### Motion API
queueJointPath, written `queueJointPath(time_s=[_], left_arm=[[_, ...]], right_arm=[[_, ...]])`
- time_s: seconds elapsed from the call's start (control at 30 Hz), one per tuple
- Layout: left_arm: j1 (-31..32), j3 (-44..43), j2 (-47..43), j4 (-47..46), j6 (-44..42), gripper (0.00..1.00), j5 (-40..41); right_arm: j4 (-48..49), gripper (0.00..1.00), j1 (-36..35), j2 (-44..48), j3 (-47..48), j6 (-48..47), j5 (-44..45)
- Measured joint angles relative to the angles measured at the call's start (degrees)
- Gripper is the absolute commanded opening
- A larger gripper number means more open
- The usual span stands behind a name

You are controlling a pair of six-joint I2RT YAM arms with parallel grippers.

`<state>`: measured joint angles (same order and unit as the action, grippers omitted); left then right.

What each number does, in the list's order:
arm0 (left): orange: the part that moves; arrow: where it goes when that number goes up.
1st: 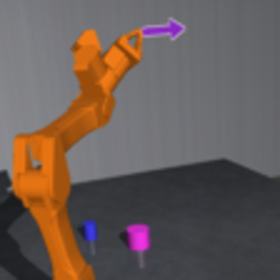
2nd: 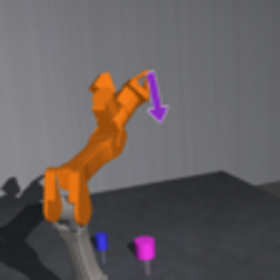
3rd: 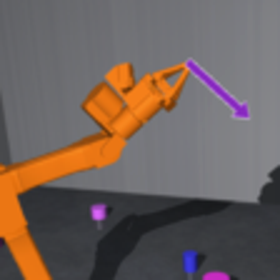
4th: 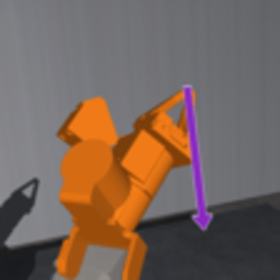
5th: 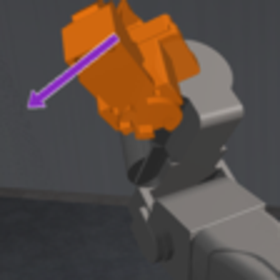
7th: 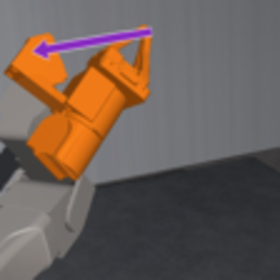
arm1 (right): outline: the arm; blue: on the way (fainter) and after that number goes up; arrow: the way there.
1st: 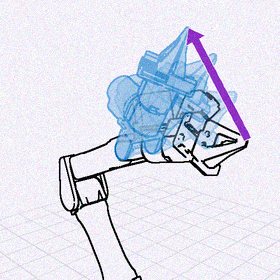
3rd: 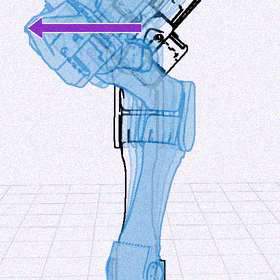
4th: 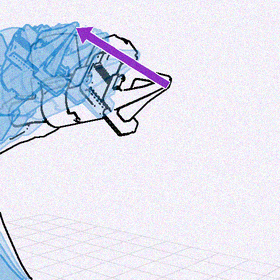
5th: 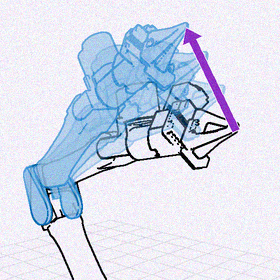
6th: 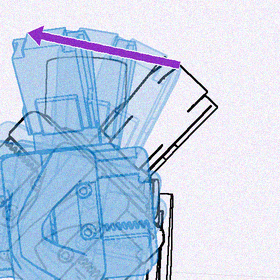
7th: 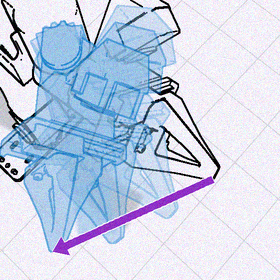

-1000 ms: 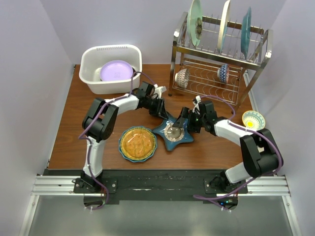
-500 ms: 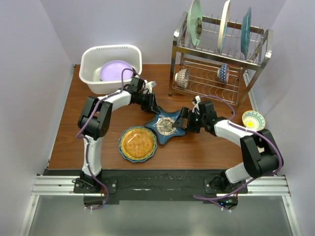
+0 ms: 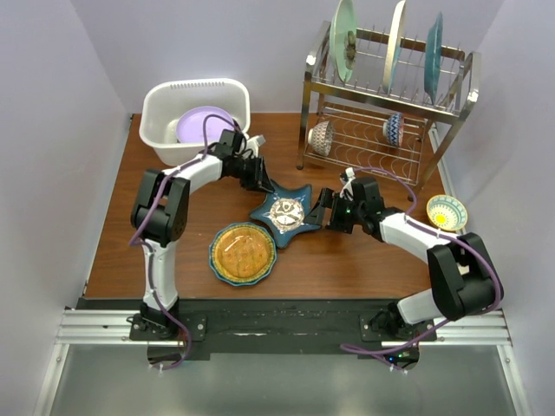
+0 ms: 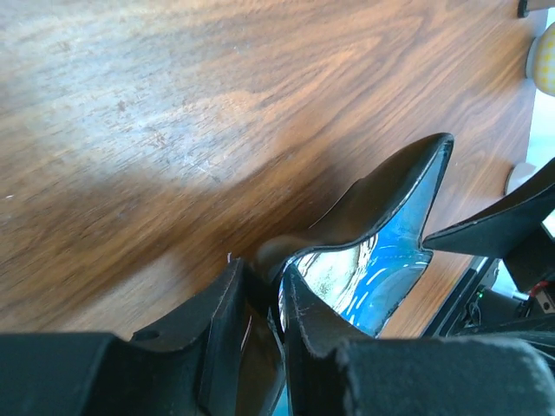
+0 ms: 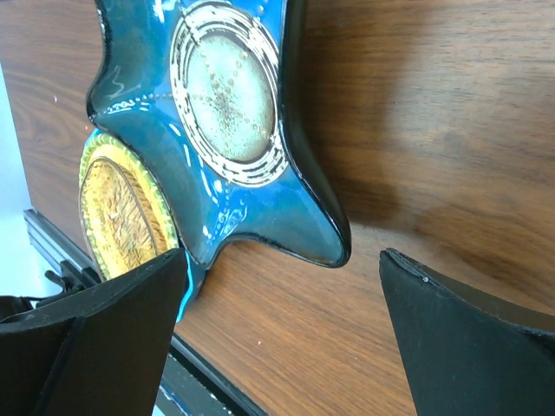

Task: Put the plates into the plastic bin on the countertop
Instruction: Pick up the plate at the center of the board.

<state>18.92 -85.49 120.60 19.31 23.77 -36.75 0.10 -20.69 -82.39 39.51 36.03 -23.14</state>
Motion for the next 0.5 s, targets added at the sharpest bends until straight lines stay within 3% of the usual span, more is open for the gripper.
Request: queueJointPath(time_s=[0.5], left_arm=[[-2.1,-2.0,-3.1,1.0,-0.4,0.00,2.1]], right_arm=[[0.2,0.97,0.0,1.4,-0.7,0.0,-0.5]])
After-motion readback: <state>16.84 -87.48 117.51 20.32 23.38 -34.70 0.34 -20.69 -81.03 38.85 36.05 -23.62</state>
